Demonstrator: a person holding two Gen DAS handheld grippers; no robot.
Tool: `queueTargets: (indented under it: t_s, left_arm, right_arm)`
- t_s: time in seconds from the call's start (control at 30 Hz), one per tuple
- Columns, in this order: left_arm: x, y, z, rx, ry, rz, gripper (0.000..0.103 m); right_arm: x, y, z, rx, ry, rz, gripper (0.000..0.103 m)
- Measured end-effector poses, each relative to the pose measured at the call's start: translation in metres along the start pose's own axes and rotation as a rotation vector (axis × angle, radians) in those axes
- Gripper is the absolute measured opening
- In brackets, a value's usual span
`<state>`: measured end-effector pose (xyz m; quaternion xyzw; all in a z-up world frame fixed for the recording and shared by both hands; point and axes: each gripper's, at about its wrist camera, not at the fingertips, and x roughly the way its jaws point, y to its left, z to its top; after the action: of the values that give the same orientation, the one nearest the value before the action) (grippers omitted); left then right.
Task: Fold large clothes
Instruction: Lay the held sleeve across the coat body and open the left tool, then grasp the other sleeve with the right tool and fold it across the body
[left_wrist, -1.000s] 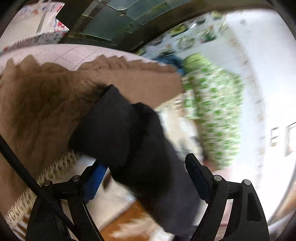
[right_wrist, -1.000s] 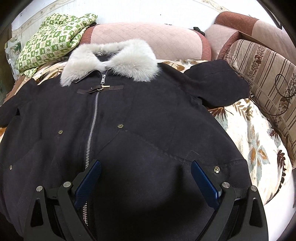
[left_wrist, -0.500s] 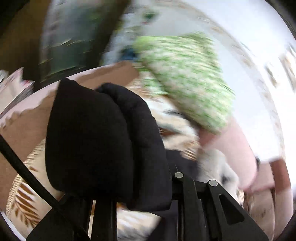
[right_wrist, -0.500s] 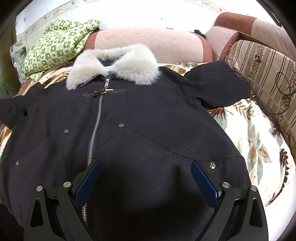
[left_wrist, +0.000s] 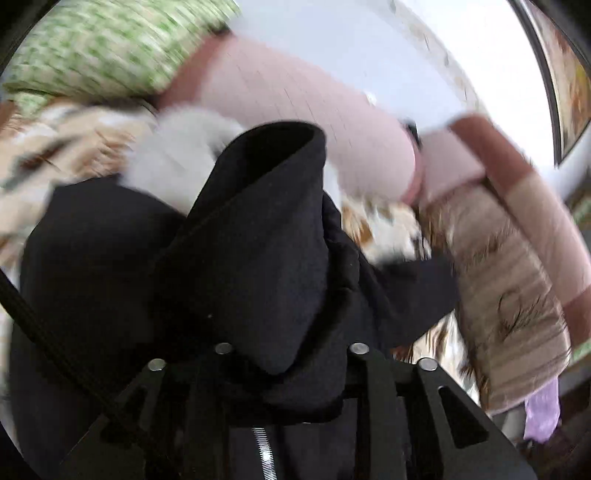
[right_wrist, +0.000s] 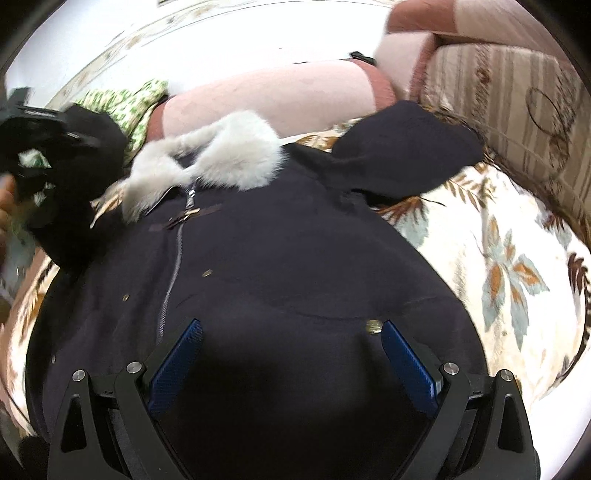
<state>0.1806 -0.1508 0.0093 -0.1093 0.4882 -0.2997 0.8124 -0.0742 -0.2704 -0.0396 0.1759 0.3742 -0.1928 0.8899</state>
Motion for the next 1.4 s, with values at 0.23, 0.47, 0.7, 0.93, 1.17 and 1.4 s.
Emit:
queueTargets:
  t_s: [0.23,0.47,0.7,0.93,1.17,1.4]
  left_arm:
    - [0.015,-0.014,-0.040,0.028,0.046,-0.006,0.071]
    - [-0.082,0.005,-0.112,0.050,-0.078,0.138,0.078]
    - [-0.139,0.038,-0.161,0.058,-0.164,0.288,0.078]
    - [-0.144,0.042,-0.181,0.106,-0.129,0.334,0.083]
    - [-0.138,0.043,-0.183,0.055,-0.104,0.286,0.084]
    - [-0.132,0.039,-0.188,0.077,-0.074,0.311,0.084]
  right_arm:
    - [-0.001,-0.026,0.010,0.057,0.009,0.012,0.099]
    - [0.036,-0.020,0.054,0.046,0.044,0.072,0.099]
    - [0.111,0.003,0.086,0.017,0.150,0.078,0.094]
    - [0.115,0.030,0.115,-0.082,0.164,0.164,0.008]
    - [0.137,0.005,0.134,-0.025,0.155,0.087,0.008]
    - [0.162,-0.028,0.113,0.054,0.176,0.039,0.022]
